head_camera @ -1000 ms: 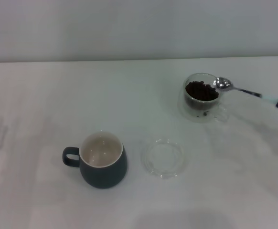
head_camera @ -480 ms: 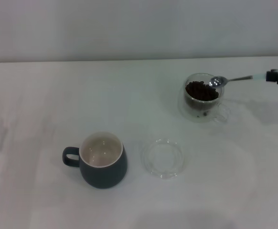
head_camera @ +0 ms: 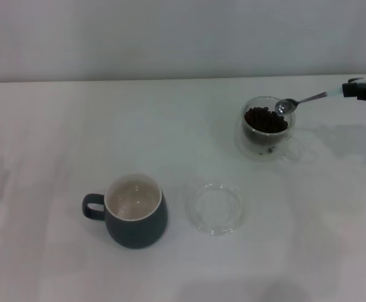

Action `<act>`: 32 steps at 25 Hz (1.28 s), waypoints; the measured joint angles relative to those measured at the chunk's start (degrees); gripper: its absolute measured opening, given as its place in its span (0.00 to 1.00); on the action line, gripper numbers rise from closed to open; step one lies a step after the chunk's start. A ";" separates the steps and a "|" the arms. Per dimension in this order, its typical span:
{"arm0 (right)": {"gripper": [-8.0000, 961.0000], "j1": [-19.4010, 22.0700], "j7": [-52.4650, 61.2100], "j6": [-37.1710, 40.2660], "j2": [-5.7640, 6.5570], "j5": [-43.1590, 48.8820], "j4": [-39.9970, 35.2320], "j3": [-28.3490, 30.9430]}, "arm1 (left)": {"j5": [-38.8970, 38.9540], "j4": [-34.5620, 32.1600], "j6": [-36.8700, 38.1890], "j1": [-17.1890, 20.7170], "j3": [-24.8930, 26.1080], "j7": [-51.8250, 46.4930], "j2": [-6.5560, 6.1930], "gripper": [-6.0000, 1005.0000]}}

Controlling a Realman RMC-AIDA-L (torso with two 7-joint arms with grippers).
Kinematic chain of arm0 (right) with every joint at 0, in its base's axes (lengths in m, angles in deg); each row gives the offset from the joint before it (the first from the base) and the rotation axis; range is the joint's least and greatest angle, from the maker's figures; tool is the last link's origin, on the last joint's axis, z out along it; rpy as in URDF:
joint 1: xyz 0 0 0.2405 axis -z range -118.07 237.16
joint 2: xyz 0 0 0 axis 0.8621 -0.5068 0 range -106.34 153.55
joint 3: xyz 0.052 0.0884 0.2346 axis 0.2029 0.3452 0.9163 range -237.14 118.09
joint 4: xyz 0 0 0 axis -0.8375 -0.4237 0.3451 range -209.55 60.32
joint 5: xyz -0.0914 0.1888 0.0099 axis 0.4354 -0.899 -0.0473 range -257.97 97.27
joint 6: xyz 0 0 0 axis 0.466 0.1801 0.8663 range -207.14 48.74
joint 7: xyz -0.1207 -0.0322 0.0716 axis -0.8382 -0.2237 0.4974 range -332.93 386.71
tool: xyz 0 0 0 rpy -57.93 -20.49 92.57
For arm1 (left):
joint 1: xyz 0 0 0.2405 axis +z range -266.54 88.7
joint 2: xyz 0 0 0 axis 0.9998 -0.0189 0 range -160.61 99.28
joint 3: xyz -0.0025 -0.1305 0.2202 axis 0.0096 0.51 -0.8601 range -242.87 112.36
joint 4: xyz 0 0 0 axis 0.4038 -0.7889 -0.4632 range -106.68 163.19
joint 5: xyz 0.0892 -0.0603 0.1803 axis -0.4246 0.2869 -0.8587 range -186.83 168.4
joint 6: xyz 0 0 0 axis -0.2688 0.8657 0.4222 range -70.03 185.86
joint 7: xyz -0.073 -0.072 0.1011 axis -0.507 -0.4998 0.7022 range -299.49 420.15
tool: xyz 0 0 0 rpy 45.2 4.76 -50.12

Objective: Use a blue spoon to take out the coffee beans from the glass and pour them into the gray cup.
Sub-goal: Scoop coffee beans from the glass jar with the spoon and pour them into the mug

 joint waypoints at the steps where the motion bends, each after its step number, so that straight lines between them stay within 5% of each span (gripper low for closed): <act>1: 0.16 -0.15 0.18 0.05 -0.03 0.38 -0.38 -0.18 | -0.01 0.00 0.02 0.02 0.00 0.00 0.00 0.80; 32: 0.16 -4.96 4.64 0.14 -2.33 12.35 -3.12 -4.91 | -0.01 -0.09 0.30 0.14 0.00 0.01 -0.06 0.80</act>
